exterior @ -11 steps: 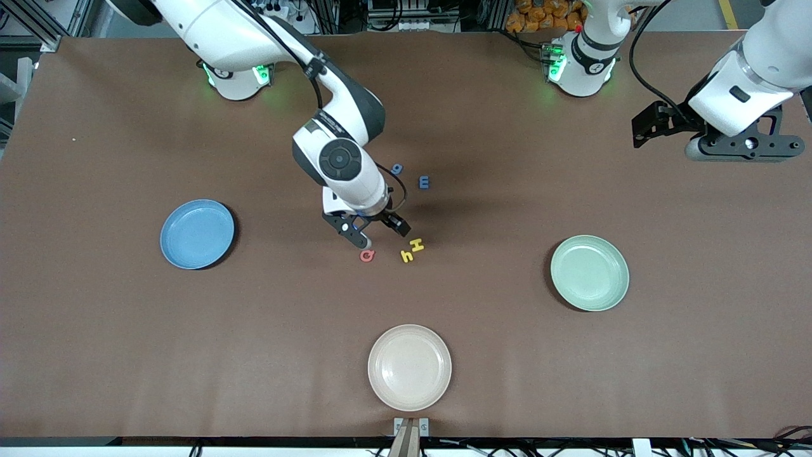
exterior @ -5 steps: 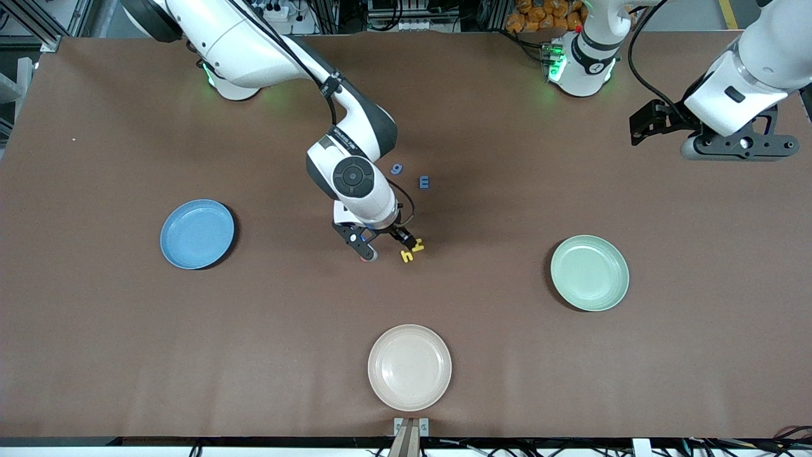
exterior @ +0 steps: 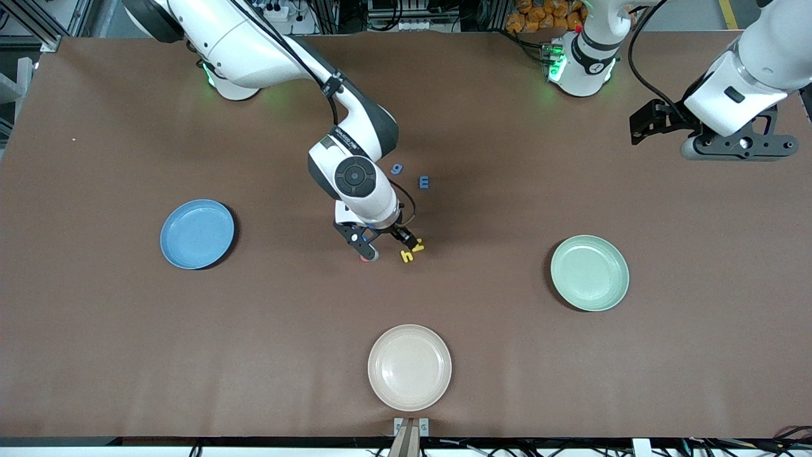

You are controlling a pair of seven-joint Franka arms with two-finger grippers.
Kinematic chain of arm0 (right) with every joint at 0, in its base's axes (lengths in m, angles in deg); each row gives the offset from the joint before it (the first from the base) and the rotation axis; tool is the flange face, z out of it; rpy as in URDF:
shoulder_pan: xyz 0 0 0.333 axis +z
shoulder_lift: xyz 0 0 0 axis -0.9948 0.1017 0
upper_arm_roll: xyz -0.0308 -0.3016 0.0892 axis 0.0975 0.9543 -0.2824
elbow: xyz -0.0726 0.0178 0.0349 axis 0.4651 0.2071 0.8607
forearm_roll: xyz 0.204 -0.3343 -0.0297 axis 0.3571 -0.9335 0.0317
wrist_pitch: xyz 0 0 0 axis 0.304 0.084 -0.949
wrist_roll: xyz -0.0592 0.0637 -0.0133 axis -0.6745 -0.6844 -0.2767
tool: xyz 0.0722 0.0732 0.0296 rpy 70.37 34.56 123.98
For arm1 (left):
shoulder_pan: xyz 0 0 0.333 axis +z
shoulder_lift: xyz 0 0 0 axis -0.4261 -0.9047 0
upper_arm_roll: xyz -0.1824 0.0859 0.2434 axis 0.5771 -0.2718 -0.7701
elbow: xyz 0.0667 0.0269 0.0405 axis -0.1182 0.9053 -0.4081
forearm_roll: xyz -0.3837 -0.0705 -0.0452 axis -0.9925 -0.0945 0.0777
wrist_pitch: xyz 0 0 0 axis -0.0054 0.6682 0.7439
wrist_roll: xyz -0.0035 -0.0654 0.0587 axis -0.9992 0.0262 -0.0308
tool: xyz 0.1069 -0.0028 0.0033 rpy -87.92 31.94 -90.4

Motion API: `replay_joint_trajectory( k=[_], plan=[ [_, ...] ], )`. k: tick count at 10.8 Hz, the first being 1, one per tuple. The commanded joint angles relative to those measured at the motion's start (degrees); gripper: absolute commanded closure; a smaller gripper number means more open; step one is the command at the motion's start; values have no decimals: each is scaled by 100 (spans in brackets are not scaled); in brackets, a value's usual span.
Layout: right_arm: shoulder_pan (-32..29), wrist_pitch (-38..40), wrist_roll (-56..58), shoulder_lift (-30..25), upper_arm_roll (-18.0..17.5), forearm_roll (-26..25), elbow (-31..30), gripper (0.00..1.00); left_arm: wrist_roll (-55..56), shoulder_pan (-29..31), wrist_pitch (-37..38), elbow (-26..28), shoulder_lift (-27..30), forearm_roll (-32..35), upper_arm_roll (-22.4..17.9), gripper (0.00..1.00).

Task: Sort uppercase to blue plate, lowercase to green plate
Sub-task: 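Lower the right gripper onto the yellow uppercase H and close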

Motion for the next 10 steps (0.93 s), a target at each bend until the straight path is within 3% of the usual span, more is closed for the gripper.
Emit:
replay_joint_trajectory(
  k=[1,5,7,8,10],
  plan=[
    [297,79,-160,479,283,72,674,0,113,31,70,10,31,-55,48,0],
    [430,79,-520,998,338,81,1229,0,113,31,70,10,31,-55,48,0],
    [456,53,-644,1087,364,81,1256,0,105,57,71,10,31,-64,48,0],
    [526,-104,-749,1165,364,81,1256,8,104,57,79,10,40,-56,48,0],
    [667,-238,-978,1219,434,72,1247,6,104,66,70,10,22,-55,48,0]
  ],
)
